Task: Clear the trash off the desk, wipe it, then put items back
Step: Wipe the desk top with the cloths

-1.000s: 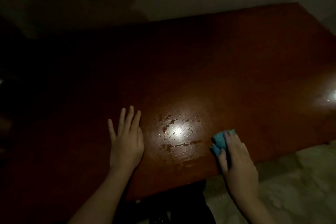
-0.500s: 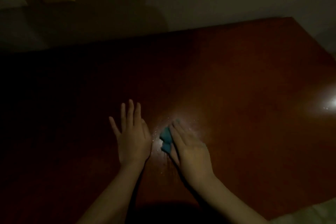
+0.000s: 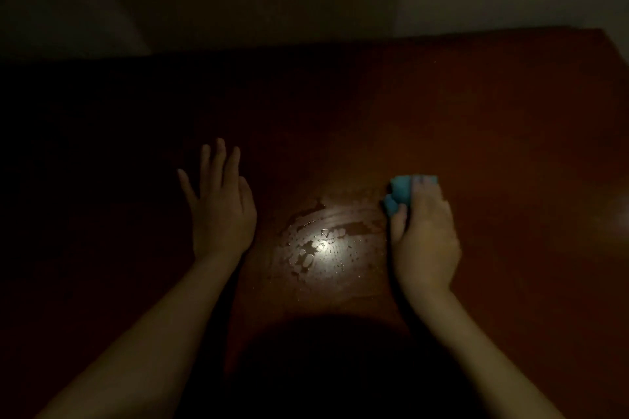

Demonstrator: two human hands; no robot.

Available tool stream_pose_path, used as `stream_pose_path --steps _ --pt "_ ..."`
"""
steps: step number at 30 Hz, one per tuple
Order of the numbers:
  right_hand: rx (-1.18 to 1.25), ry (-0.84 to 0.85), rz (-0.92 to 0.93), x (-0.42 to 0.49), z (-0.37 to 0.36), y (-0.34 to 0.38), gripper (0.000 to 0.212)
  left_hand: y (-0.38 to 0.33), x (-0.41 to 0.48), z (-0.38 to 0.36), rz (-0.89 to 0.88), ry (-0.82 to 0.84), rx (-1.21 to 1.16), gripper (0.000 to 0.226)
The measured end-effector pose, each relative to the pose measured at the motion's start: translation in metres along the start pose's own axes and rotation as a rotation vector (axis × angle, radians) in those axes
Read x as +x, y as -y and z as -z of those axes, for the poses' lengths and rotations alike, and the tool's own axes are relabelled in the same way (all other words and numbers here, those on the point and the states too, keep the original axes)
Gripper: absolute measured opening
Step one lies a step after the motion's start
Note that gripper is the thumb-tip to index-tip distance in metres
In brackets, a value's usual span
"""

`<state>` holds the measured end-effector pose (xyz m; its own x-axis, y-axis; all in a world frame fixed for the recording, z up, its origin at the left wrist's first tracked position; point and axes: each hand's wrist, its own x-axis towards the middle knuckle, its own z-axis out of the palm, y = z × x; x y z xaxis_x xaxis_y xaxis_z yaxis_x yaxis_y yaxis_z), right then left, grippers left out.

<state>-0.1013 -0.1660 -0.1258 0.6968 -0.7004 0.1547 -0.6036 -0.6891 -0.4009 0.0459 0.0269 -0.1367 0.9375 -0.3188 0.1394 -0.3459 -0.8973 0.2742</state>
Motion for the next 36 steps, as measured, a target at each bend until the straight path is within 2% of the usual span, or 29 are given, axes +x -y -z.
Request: stream_pose_path --steps 4,7,9,12,14,16,19,23,29,32,36 --pt "-0.003 0.045 0.339 -0.078 -0.019 0.041 0.045 -0.004 -0.007 0.0 -0.039 -0.035 -0.011 0.047" --pt "0.004 0.113 0.547 -0.107 -0.009 0.021 0.04 -0.01 -0.03 0.002 -0.075 -0.01 0.008 0.052" --pt "0.005 0.129 0.47 -0.11 0.009 -0.008 0.046 -0.014 -0.054 0.004 -0.112 0.016 0.03 0.055" --pt "0.033 0.079 0.139 -0.117 0.031 -0.032 0.049 -0.016 -0.092 0.011 -0.124 0.048 0.035 0.056" --pt "0.03 0.059 0.001 -0.134 0.03 -0.022 0.046 -0.014 -0.119 0.014 -0.128 0.065 0.024 0.056" --pt "0.005 0.095 0.046 -0.169 0.023 -0.001 0.049 -0.011 -0.148 0.019 -0.13 0.075 0.02 0.057" --pt "-0.015 0.122 0.251 -0.217 0.018 0.023 0.049 -0.005 -0.18 0.027 -0.104 0.068 -0.006 0.06" --pt "-0.004 0.151 0.384 -0.233 0.023 0.008 0.054 0.003 -0.206 0.034 -0.102 0.057 -0.02 0.06" --pt "0.026 0.048 0.102 -0.215 0.075 -0.101 0.048 -0.001 -0.227 0.035 -0.1 0.089 -0.004 0.063" --pt "0.02 0.002 0.058 -0.187 0.08 -0.129 0.046 -0.02 -0.221 0.03 -0.078 0.093 0.017 0.065" --pt "0.032 0.028 0.063 -0.157 0.076 -0.13 0.046 -0.065 -0.198 0.017 -0.118 0.122 0.026 0.067"
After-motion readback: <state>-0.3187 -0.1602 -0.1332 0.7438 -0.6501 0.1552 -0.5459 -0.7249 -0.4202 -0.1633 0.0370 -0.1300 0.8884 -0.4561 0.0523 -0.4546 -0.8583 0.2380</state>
